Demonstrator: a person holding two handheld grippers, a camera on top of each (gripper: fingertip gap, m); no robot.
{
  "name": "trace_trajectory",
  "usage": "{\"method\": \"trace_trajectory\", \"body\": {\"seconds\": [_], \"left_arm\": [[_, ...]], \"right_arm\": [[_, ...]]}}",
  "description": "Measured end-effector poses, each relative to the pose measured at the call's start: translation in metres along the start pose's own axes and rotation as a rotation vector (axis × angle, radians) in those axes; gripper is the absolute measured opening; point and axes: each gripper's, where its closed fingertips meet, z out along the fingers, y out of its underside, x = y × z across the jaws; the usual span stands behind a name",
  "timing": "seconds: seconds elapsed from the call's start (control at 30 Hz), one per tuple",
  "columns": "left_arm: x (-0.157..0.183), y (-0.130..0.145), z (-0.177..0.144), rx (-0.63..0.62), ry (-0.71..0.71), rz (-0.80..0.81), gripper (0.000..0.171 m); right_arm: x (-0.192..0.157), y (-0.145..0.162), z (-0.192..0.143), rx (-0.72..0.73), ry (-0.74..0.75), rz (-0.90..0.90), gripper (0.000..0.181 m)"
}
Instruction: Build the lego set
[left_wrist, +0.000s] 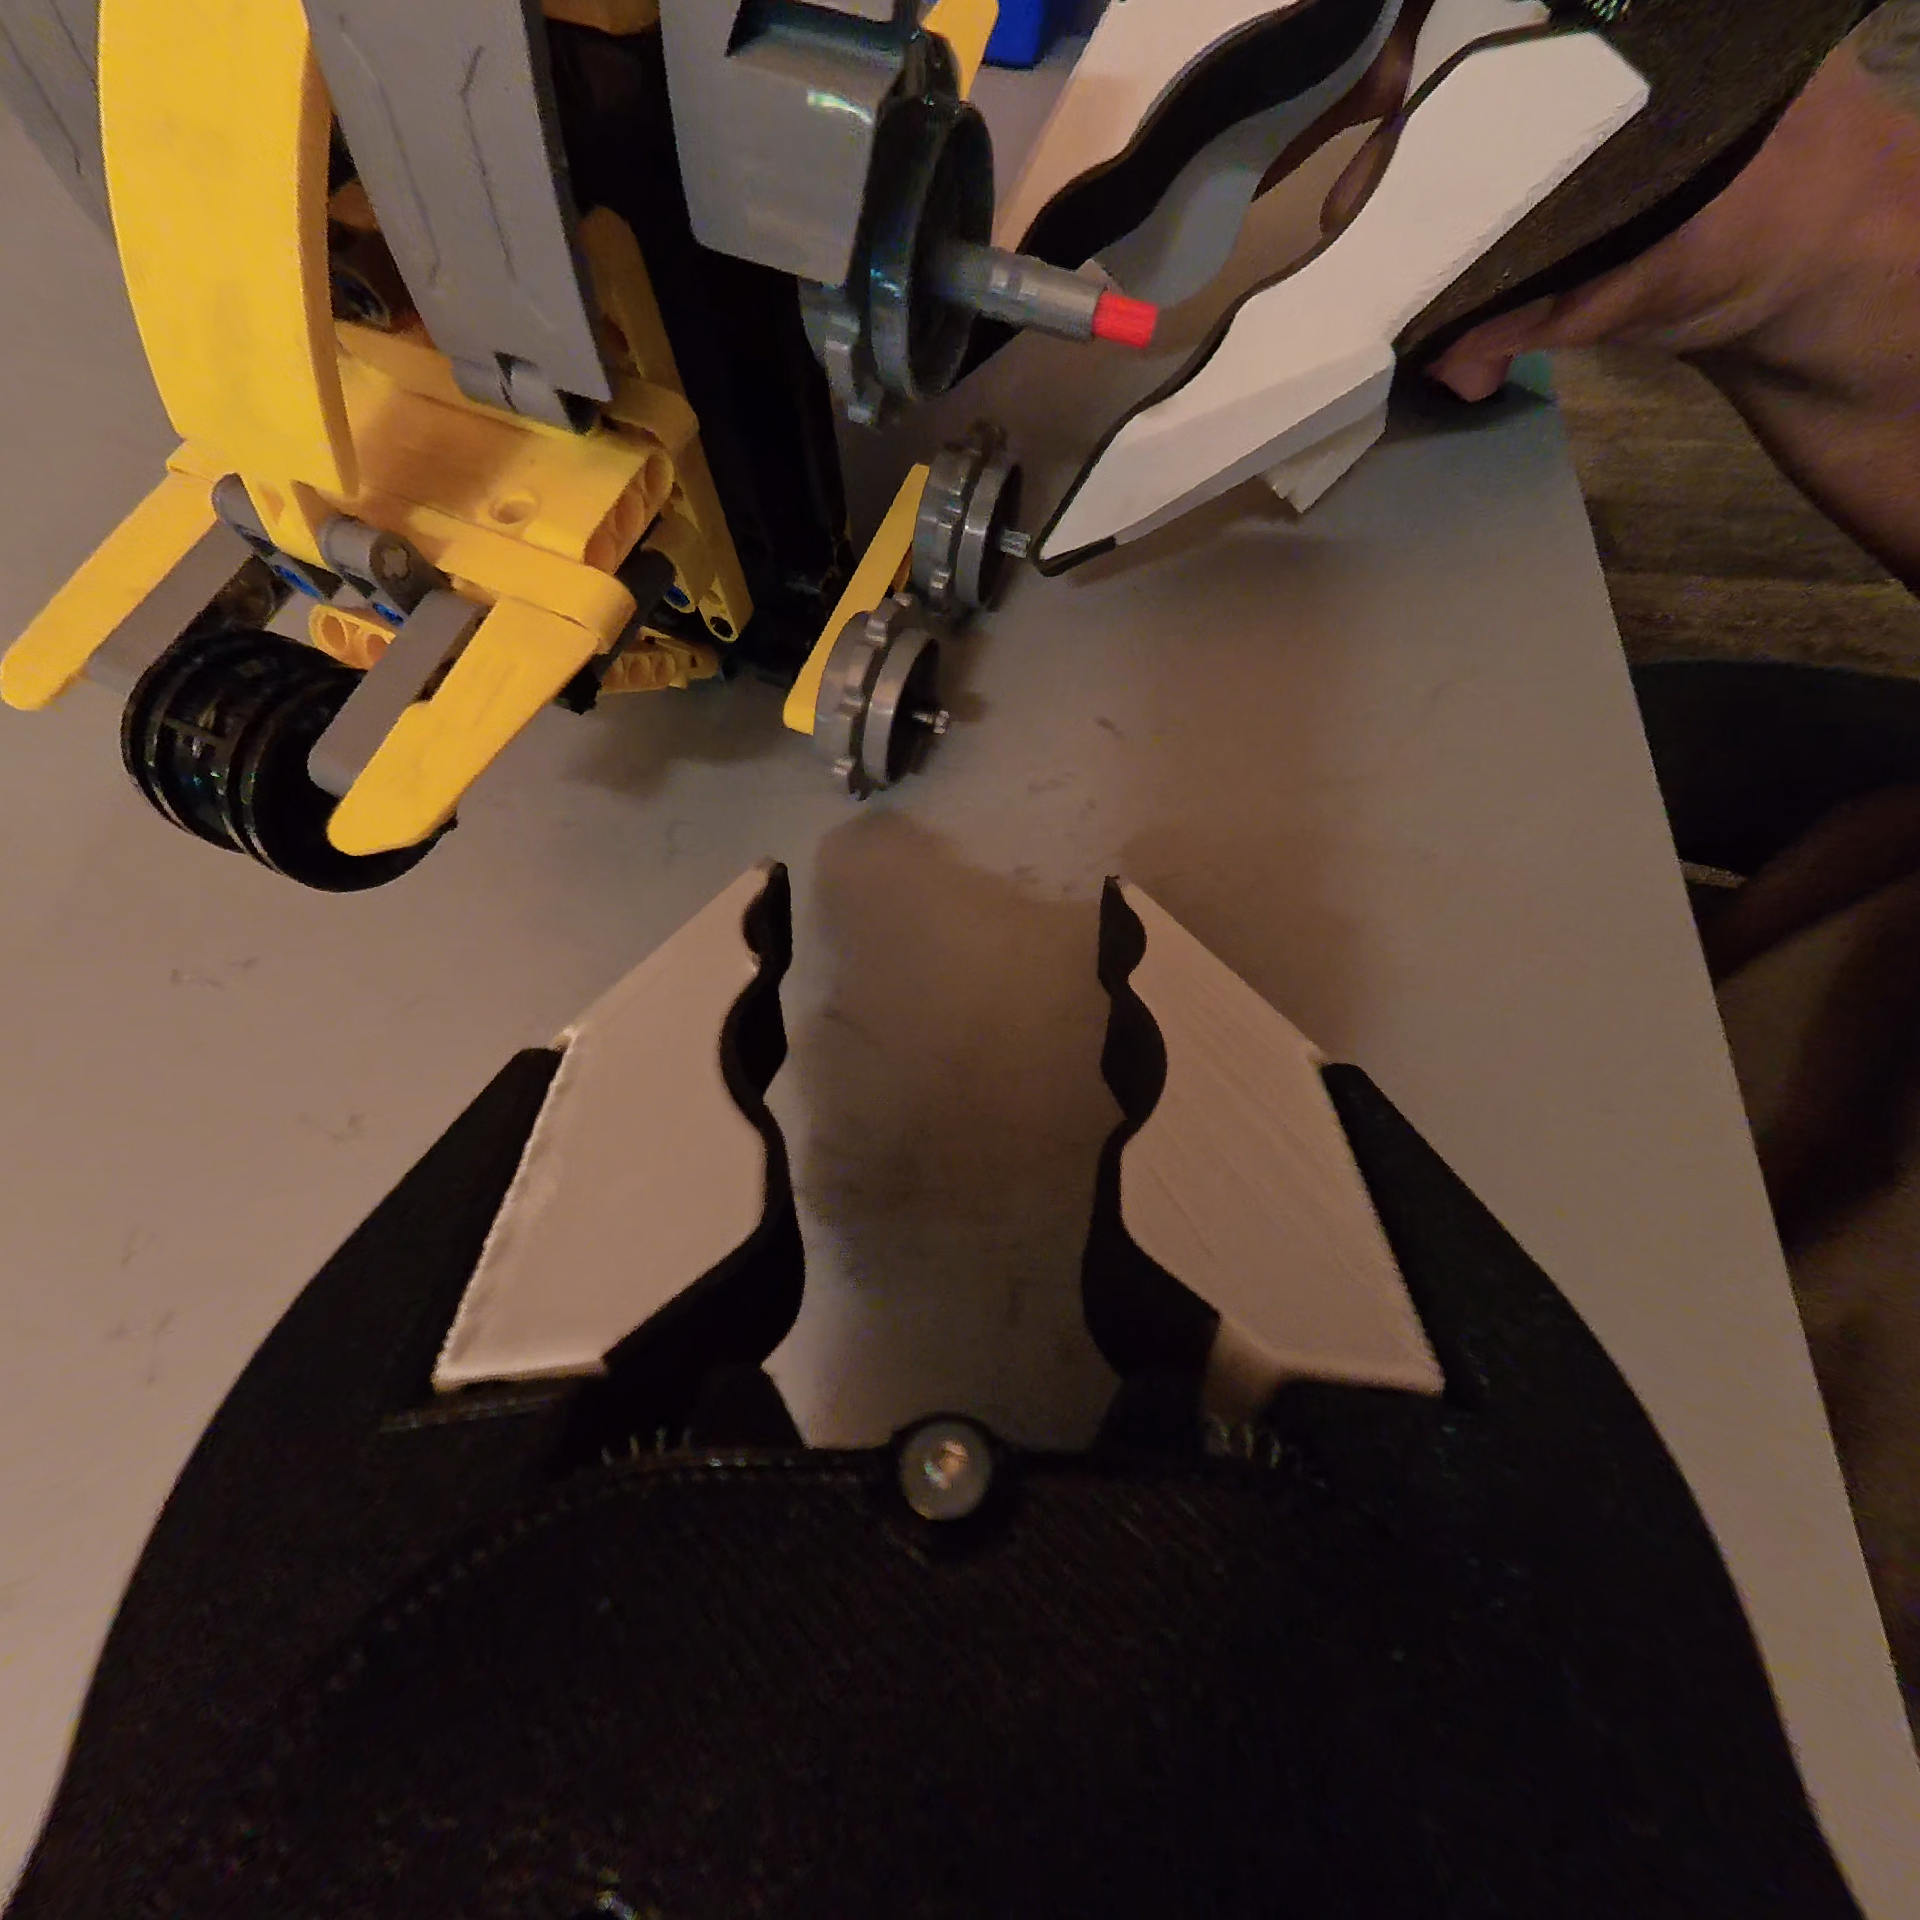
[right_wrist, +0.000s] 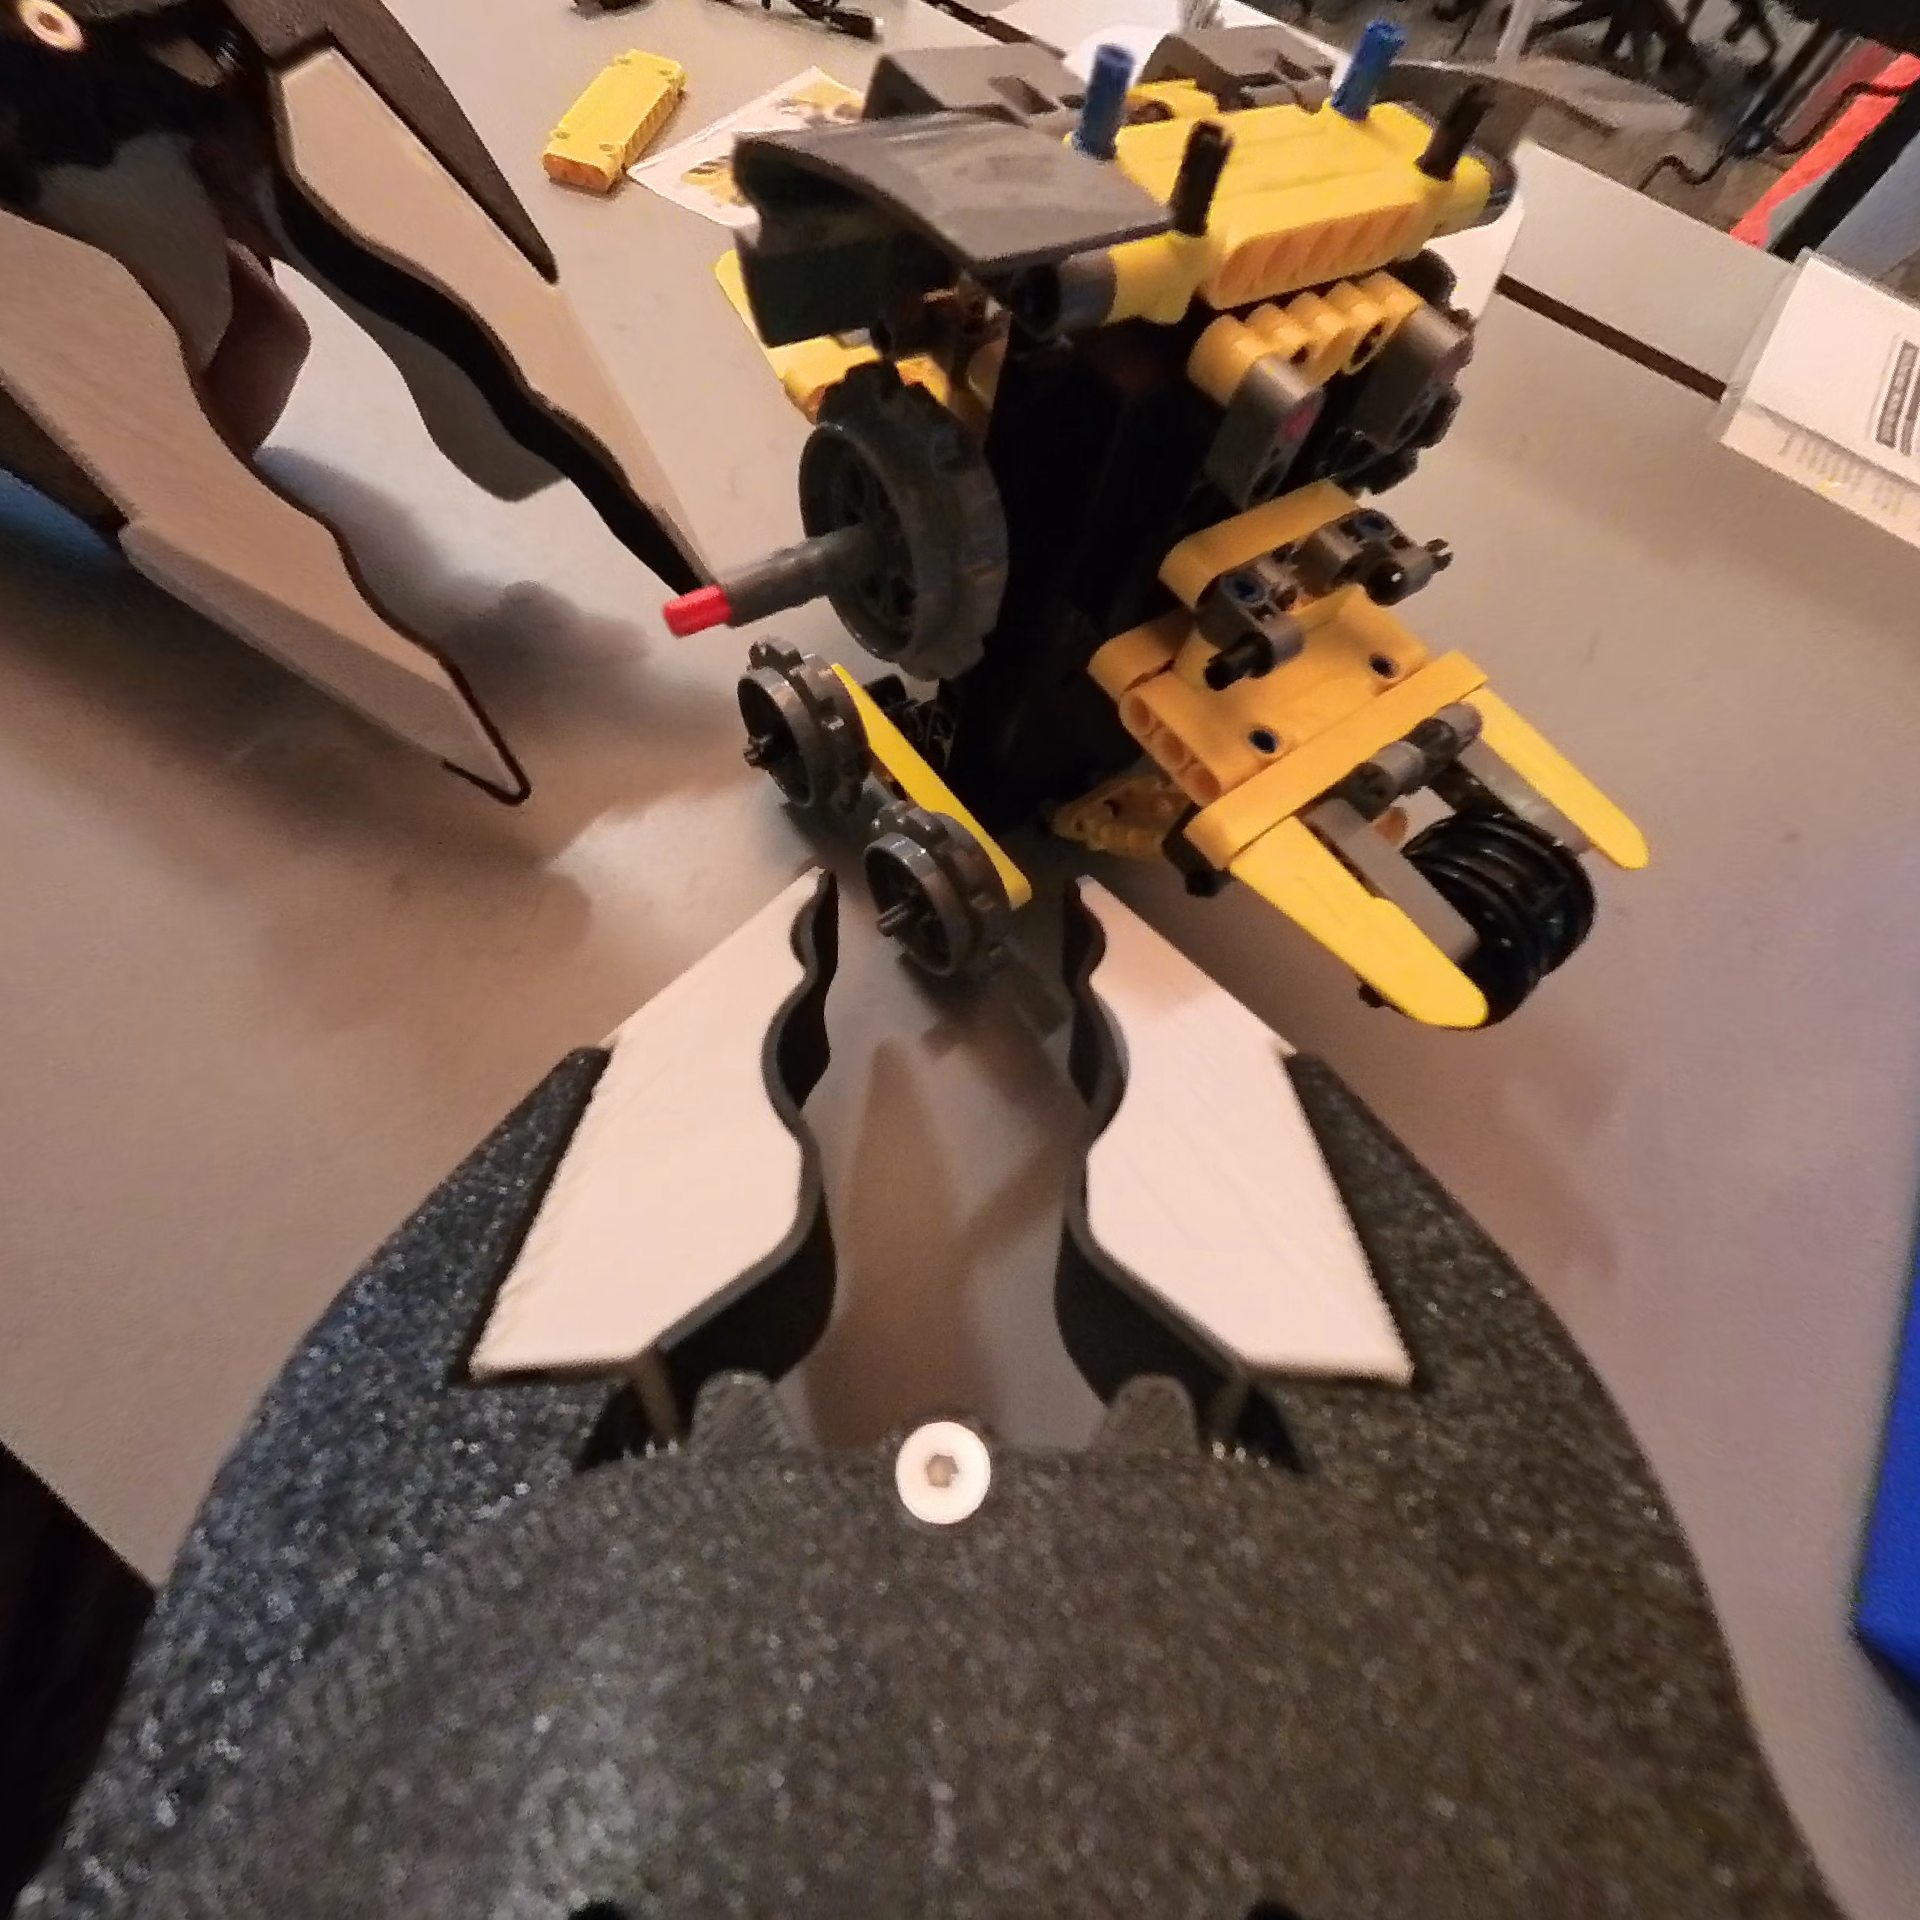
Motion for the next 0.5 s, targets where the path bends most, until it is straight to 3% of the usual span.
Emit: {"method": "trace_trajectory", "body": {"seconds": [0.5], "left_arm": [[0.0007, -0.0012, -0.0018, 0.011, 0.082, -0.087, 0.061]], "right_arm": [[0.0049, -0.0028, 0.004, 0.007, -0.024, 0.042, 0.043]]}}
